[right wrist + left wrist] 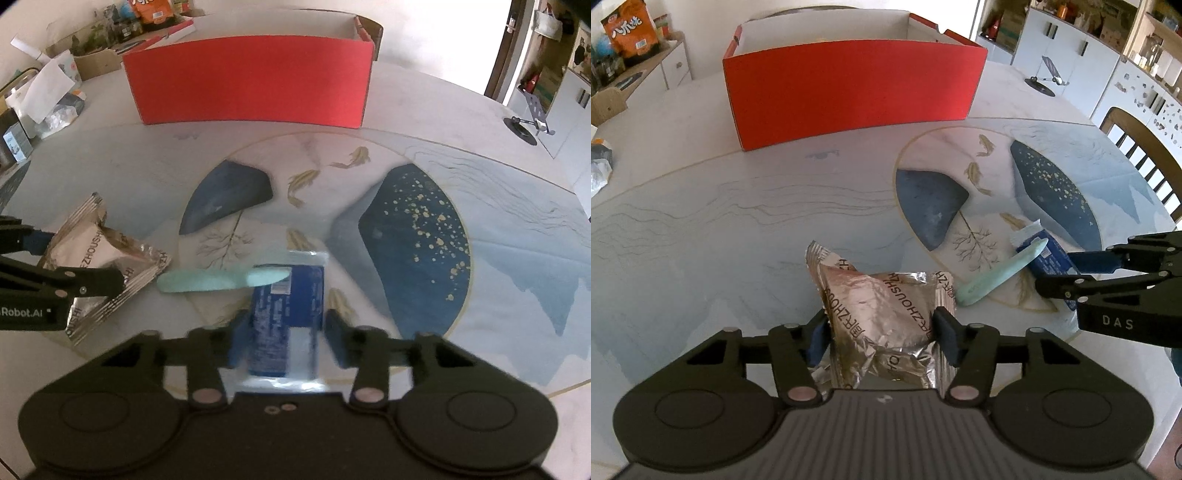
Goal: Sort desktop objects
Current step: 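Grasp the silver foil packet with left tool while right tool grasps the blue bar, then carry the foil packet and blue bar with both tools to the red box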
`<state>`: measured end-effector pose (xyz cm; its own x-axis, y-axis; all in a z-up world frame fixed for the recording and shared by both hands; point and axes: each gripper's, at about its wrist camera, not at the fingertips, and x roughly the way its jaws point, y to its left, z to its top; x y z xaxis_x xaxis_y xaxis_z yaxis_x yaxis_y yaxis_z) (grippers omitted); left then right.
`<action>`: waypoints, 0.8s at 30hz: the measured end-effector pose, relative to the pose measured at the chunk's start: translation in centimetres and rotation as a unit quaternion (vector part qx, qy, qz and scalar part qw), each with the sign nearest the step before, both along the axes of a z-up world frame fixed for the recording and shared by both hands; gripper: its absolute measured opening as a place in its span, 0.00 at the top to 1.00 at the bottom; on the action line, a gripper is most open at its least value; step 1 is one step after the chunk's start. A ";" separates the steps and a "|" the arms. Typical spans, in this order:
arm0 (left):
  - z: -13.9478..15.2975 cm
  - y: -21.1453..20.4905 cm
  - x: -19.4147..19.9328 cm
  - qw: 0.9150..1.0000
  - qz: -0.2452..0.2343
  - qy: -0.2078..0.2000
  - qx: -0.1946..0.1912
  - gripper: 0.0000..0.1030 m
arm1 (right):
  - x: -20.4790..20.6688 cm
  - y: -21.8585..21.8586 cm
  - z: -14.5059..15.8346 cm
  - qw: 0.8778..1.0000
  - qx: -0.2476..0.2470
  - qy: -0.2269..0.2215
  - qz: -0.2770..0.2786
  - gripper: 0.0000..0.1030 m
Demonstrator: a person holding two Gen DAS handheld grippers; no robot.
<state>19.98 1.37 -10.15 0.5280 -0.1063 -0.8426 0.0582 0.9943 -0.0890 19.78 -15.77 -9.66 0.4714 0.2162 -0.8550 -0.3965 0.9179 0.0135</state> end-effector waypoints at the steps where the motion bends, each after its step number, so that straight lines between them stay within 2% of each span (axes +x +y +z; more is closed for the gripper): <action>1: 0.0 0.0 0.0 1.000 0.000 0.001 0.000 0.45 | 0.0 0.0 0.0 1.000 -0.001 0.000 -0.001 0.64; 14: 0.6 0.7 -0.1 1.000 0.011 0.002 -0.016 0.46 | 0.5 -1.6 0.9 0.999 -0.011 -0.017 -0.031 0.65; 24: 2.6 0.6 0.2 1.000 0.009 -0.014 -0.020 0.46 | 1.0 -2.5 2.7 0.999 -0.004 -0.031 -0.041 0.65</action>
<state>20.14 2.01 -7.55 0.5528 -0.1296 -0.8231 0.0434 0.9910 -0.1268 20.83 -18.22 -6.94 0.5393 0.1682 -0.8252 -0.3205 0.9471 -0.0164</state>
